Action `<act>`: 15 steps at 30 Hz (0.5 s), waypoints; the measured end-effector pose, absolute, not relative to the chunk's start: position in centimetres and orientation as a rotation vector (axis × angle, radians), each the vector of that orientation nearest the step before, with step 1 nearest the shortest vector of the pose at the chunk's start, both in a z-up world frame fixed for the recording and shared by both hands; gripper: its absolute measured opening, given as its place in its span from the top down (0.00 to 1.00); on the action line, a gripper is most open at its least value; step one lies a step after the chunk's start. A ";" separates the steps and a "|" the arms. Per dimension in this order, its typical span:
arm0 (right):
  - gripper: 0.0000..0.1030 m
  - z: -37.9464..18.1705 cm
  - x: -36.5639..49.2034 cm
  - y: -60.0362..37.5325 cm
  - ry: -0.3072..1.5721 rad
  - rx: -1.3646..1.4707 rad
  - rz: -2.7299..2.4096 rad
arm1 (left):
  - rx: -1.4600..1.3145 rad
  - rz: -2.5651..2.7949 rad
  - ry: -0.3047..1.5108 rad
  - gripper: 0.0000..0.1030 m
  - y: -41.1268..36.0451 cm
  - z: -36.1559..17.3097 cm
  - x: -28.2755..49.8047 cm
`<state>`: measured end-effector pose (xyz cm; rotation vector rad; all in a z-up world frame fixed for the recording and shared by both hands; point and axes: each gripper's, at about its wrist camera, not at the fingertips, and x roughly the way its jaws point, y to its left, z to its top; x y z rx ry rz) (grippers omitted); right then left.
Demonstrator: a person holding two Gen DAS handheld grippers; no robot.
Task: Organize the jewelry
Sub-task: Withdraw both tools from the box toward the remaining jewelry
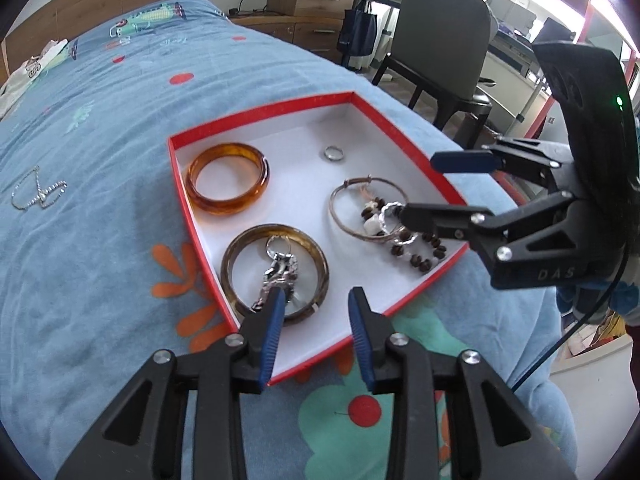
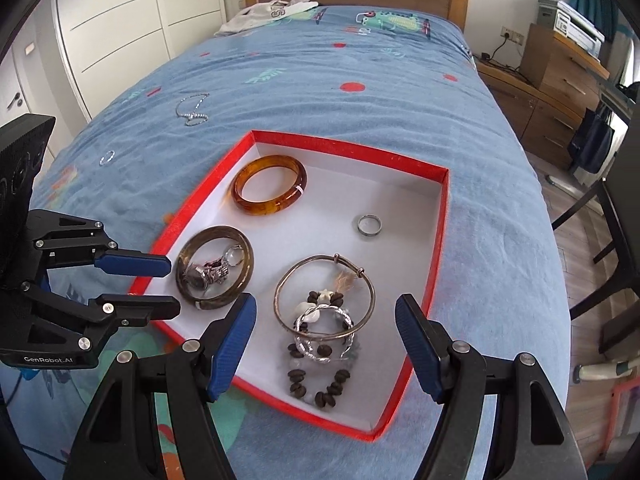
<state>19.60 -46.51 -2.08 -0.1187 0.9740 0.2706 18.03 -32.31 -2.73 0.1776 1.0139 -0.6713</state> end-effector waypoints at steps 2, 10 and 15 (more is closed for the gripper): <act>0.31 -1.6 19.0 -46.3 0.966 -0.111 0.265 | 0.172 -0.666 1.006 0.68 -32.1 -2.2 17.7; 0.31 0.2 16.7 -44.9 0.948 -0.103 0.246 | 0.150 -0.607 0.979 0.65 -29.6 -0.2 15.8; 0.31 0.6 15.1 -44.2 0.948 -0.096 0.225 | 0.164 -0.544 0.957 0.65 -27.6 0.7 14.2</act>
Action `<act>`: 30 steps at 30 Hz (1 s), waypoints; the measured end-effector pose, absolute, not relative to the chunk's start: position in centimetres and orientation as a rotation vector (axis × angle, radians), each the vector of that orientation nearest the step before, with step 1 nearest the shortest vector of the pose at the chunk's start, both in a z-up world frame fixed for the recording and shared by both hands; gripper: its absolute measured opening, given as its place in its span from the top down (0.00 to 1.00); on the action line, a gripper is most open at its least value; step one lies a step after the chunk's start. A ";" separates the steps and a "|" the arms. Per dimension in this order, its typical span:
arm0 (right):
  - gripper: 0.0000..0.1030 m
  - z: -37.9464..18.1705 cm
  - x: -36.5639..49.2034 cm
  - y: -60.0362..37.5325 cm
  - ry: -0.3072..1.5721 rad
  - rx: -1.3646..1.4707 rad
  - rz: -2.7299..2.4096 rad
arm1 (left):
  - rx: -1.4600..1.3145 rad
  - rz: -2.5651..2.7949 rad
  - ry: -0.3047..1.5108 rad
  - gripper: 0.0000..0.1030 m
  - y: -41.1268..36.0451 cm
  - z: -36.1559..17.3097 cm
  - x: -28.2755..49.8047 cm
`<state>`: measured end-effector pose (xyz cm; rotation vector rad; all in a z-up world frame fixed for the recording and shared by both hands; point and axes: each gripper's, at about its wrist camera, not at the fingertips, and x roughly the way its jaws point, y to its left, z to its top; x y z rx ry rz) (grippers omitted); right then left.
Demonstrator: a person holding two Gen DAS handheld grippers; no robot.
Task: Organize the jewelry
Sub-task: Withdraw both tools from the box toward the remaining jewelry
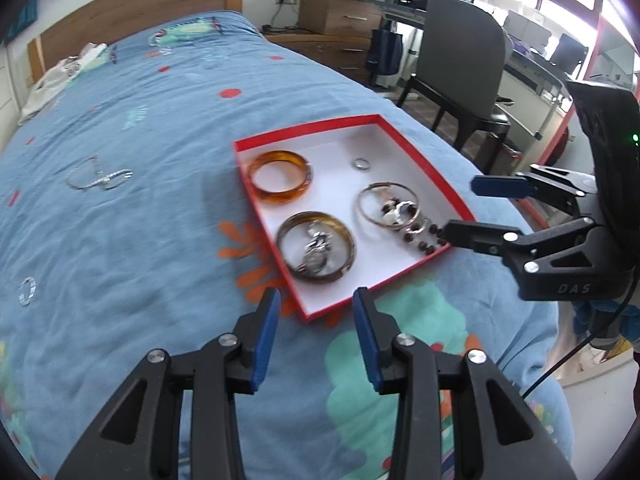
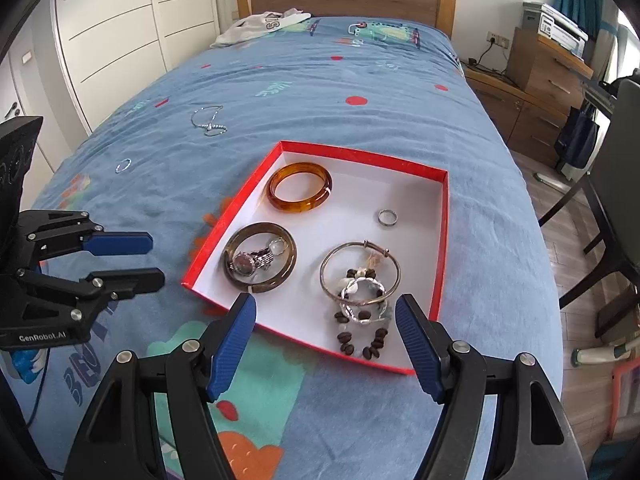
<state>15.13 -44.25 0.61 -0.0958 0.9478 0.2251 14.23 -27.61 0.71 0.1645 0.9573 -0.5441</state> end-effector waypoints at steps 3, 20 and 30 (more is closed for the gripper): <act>0.31 0.9 14.2 -43.9 0.946 -0.089 0.213 | 0.162 -0.518 0.944 0.63 -26.3 1.3 13.3; 0.30 3.0 10.1 -38.7 0.921 -0.081 0.229 | 0.078 -0.386 0.923 0.52 -16.9 2.0 10.5; 0.30 3.2 9.8 -33.4 0.921 -0.097 0.295 | 0.022 -0.245 0.931 0.48 -8.5 1.4 10.3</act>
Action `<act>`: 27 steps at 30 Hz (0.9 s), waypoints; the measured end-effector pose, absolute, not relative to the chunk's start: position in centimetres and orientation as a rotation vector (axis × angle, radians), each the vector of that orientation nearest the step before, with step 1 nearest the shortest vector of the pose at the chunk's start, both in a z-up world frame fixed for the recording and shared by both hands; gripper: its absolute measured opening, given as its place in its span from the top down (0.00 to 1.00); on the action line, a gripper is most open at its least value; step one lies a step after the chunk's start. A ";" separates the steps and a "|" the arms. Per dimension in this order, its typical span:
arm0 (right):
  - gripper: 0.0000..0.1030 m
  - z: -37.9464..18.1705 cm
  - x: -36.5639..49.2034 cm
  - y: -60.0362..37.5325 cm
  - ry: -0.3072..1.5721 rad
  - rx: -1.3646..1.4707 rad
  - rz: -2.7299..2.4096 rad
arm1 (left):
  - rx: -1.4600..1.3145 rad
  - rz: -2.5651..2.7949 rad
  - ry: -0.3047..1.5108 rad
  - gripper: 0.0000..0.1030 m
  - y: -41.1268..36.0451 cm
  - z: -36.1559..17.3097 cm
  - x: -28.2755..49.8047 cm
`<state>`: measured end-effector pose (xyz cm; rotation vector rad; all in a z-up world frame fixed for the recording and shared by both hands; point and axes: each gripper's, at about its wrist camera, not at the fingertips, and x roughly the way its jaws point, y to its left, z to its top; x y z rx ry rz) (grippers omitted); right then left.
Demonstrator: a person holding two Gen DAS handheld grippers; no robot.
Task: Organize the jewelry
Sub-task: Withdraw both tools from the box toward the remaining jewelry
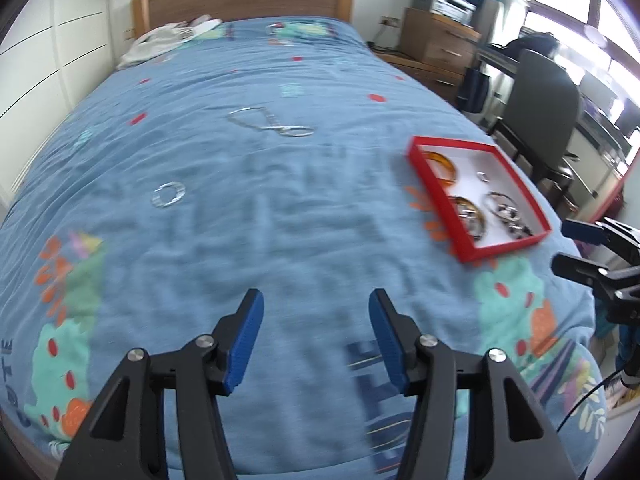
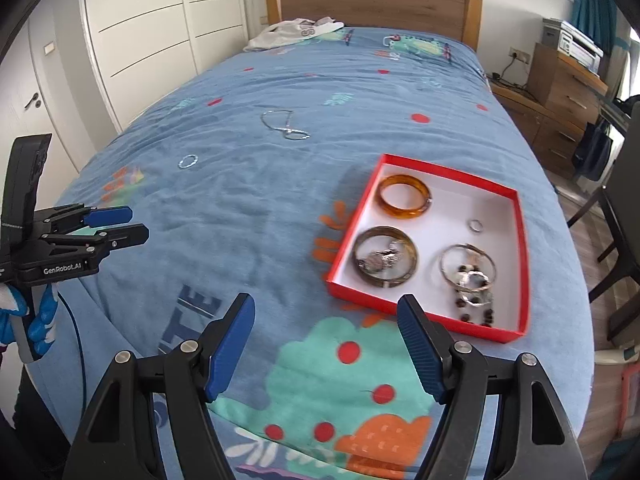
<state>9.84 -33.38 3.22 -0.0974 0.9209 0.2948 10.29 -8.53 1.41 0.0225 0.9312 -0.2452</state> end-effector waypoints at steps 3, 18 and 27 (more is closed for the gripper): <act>0.30 2.9 10.1 -31.7 0.926 -0.098 0.319 | 0.018 -0.187 0.931 0.48 -6.3 1.1 10.6; 0.30 0.0 13.8 -25.8 0.977 -0.108 0.419 | 0.002 -0.030 0.927 0.48 -1.6 -0.9 13.4; 0.30 -1.7 17.0 -23.6 1.008 -0.117 0.449 | -0.001 -0.016 0.947 0.48 -0.6 -2.5 16.9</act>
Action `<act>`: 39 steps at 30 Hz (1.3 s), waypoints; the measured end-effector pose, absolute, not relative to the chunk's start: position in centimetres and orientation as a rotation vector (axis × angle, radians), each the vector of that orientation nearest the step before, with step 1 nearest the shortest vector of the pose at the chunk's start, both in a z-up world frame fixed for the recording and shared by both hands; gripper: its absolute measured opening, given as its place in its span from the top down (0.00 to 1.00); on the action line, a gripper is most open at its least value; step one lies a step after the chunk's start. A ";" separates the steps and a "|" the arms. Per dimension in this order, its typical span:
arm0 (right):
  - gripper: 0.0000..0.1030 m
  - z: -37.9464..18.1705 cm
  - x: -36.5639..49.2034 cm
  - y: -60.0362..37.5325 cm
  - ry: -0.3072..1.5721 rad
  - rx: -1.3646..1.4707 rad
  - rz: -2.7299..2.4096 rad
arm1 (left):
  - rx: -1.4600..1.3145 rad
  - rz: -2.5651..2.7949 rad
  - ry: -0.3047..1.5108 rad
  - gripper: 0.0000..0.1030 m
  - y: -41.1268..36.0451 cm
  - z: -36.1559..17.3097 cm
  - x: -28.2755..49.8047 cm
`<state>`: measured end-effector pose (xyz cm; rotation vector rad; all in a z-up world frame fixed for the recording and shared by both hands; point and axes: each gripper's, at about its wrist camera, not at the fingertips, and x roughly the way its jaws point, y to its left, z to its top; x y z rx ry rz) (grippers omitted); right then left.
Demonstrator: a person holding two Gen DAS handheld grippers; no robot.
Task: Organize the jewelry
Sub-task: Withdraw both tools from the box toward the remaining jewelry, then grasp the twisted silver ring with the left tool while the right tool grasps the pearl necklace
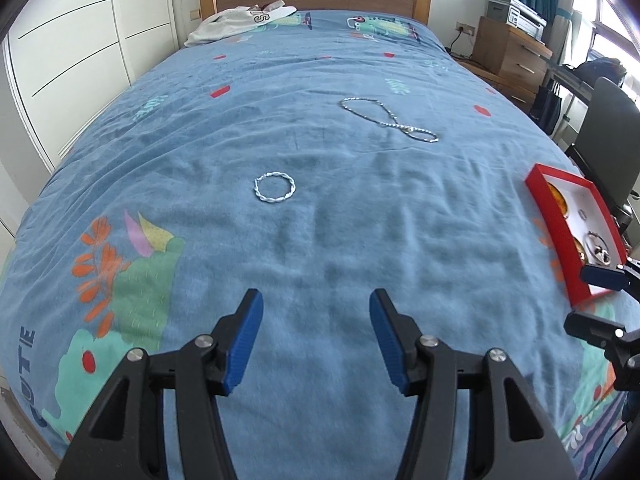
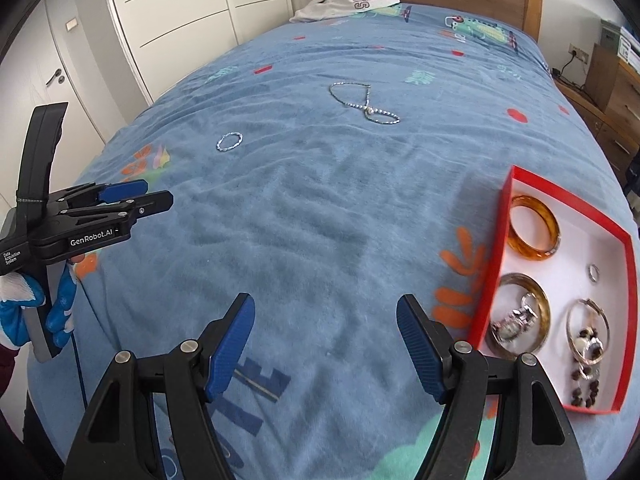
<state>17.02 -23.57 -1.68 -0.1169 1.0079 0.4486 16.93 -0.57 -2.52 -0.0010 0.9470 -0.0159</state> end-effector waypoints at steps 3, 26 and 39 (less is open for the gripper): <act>0.30 -2.3 18.5 -22.9 1.018 -0.118 0.458 | 0.000 -0.012 0.955 0.48 -0.2 -3.1 18.3; 0.30 -4.3 32.8 -20.3 0.992 -0.098 0.445 | -0.001 0.023 0.996 0.46 2.5 -8.3 28.0; 0.30 -5.9 42.8 -17.9 0.974 -0.146 0.426 | -0.053 -0.005 0.949 0.42 4.0 -8.8 32.3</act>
